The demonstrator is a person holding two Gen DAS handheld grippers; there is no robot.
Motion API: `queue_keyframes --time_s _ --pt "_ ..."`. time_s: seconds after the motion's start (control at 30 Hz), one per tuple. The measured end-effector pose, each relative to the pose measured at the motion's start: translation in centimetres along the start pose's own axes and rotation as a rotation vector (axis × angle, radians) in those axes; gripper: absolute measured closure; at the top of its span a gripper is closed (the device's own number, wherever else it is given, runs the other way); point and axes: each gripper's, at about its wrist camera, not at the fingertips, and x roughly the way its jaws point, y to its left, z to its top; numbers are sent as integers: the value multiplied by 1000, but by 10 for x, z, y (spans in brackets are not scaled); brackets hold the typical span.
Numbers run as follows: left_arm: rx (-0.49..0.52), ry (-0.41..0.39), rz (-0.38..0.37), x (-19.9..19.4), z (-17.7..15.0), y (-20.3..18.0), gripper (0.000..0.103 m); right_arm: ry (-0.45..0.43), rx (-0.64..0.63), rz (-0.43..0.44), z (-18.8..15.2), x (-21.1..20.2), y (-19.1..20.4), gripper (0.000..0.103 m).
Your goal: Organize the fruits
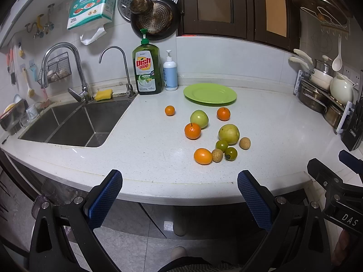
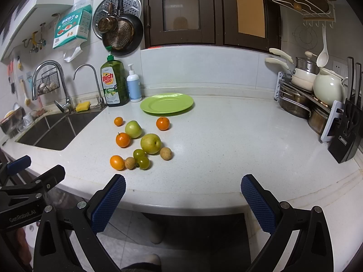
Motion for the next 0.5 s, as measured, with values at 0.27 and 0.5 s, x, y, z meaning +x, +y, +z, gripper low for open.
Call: queue_keyframes --time_s 0.27,0.5 --pt "0 2 -1 0 -1 0 0 0 -1 0 -1 1 1 0" --pt "1 2 -2 1 -1 0 0 1 -1 0 -1 1 1 0"
